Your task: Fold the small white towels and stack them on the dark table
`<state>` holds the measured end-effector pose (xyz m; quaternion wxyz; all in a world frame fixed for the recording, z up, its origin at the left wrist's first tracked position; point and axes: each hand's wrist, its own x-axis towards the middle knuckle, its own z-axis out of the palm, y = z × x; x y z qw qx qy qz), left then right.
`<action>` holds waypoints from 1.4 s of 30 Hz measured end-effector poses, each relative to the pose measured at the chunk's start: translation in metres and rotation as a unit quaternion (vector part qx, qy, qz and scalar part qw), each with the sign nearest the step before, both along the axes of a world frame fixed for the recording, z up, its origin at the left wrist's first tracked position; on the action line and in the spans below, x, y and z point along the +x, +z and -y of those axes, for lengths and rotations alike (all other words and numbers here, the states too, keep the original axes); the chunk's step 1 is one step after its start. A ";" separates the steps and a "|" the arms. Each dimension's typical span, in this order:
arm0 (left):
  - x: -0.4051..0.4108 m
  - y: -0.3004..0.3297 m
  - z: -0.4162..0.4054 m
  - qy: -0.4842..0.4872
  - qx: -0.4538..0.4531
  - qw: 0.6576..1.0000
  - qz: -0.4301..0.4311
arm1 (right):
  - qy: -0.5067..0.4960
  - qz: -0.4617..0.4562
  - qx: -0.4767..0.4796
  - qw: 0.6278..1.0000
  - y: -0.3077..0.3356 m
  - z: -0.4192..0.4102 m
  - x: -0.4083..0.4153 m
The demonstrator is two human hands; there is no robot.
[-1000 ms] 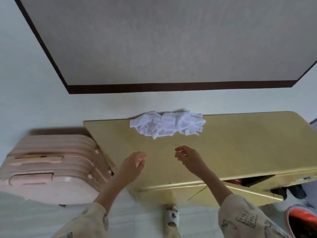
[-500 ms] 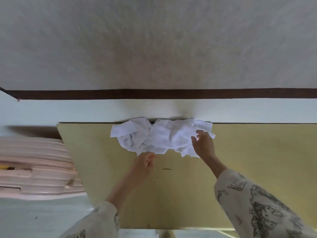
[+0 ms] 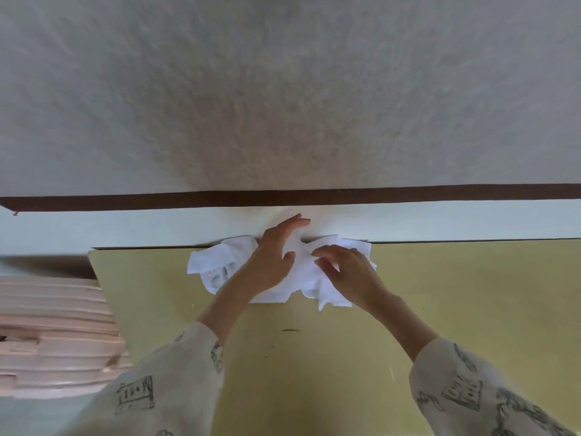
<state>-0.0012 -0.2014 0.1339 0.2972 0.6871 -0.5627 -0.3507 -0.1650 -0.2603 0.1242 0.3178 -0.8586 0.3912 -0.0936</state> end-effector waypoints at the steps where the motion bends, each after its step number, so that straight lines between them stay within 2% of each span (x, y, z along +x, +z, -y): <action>1: -0.003 0.009 0.001 -0.039 0.006 0.999 -0.008 | 0.013 0.005 -0.020 1.000 0.015 -0.003 -0.003; 3: -0.007 0.021 -0.005 -0.086 0.018 0.995 -0.043 | 0.025 -0.001 -0.054 0.998 0.038 -0.009 -0.009; 5: -0.008 0.029 -0.016 -0.087 0.018 0.995 -0.036 | 0.025 -0.021 -0.075 0.997 0.057 -0.016 -0.016; 9: -0.001 0.039 -0.042 -0.053 0.007 0.996 0.072 | 0.005 -0.060 -0.080 0.995 0.086 -0.030 -0.025; 14: 0.021 0.052 -0.075 -0.087 0.010 0.977 0.195 | 0.007 -0.188 -0.065 0.980 0.105 -0.054 -0.030; 16: 0.034 0.052 -0.090 -0.095 0.033 0.972 0.214 | -0.017 -0.202 -0.066 0.977 0.104 -0.067 -0.033; 18: 0.044 0.057 -0.105 -0.085 0.041 0.977 0.191 | -0.037 -0.210 -0.089 0.973 0.101 -0.079 -0.035; 22: 0.058 0.067 -0.134 -0.053 0.048 0.996 0.047 | -0.098 -0.196 -0.118 0.968 0.095 -0.101 -0.031; 24: 0.065 0.065 -0.145 -0.034 0.049 0.998 0.009 | -0.126 -0.198 -0.137 0.962 0.092 -0.109 -0.026; 27: 0.066 0.061 -0.159 -0.004 0.046 0.999 -0.005 | -0.145 -0.242 -0.172 0.944 0.087 -0.114 -0.021; 29: 0.064 0.061 -0.161 0.033 0.029 0.999 -0.021 | -0.160 -0.238 -0.189 0.939 0.085 -0.113 -0.019; 33: 0.063 0.068 -0.159 0.095 -0.051 0.994 -0.006 | -0.169 -0.187 -0.219 0.942 0.086 -0.108 -0.022; 36: 0.061 0.067 -0.168 0.126 -0.072 0.989 -0.032 | -0.175 -0.113 -0.229 0.951 0.084 -0.117 -0.037; 38: 0.058 0.059 -0.182 0.124 -0.062 0.990 -0.024 | -0.162 -0.079 -0.207 0.962 0.074 -0.131 -0.052; 42: 0.044 0.021 -0.221 0.084 0.013 0.996 -0.009 | -0.111 -0.095 -0.109 0.983 0.030 -0.165 -0.082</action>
